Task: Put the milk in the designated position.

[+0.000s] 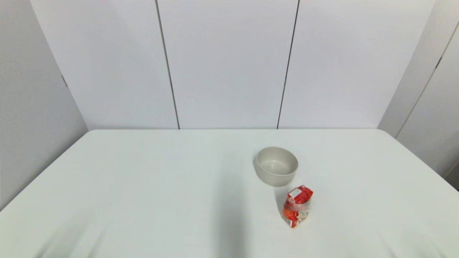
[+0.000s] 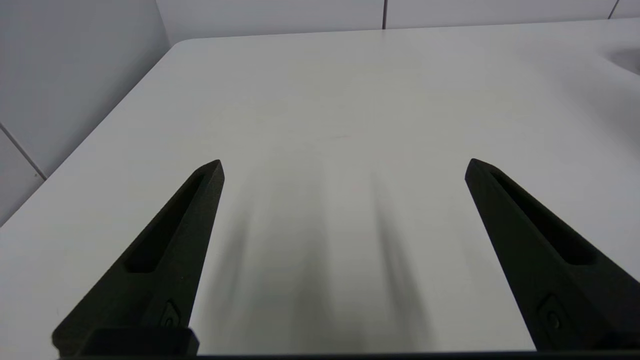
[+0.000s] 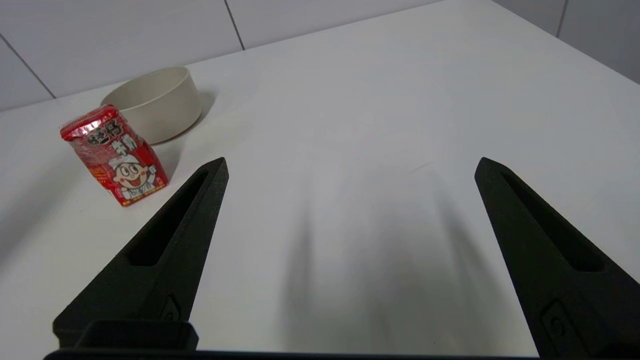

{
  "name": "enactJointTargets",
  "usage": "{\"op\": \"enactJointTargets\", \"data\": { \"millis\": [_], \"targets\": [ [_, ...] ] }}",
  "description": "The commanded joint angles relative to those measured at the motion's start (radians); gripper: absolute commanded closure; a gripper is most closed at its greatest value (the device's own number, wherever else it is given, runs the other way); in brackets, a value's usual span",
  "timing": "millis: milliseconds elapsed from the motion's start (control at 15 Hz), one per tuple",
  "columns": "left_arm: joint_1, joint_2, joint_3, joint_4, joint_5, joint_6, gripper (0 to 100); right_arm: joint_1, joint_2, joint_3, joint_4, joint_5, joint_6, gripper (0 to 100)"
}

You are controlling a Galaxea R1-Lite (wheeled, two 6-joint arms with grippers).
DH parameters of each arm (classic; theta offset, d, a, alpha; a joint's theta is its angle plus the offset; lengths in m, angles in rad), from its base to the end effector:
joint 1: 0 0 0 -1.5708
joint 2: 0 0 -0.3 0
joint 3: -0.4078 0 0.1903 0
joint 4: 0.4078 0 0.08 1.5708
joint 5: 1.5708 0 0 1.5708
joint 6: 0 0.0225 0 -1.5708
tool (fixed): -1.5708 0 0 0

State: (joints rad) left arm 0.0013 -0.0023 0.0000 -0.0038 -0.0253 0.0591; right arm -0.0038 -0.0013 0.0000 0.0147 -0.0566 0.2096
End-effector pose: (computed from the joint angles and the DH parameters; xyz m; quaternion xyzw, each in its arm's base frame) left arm -0.0230 -0.0006 0.0758 0.0296 -0.0034 -0.0119 0.9995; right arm -0.0230 -0.0012 0.0739 0.1044 0.0035 -0.0307 0.9941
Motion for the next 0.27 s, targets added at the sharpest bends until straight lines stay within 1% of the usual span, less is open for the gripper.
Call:
{"op": "enactJointTargets", "data": {
  "millis": [67, 267],
  "targets": [
    [0.0, 0.002, 0.0, 0.001, 0.001, 0.001, 0, 0.001, 0.001, 0.0, 0.001, 0.0, 0.001, 0],
    [0.0, 0.002, 0.0, 0.001, -0.001, 0.001, 0, 0.001, 0.001, 0.0, 0.001, 0.0, 0.001, 0]
  ]
}}
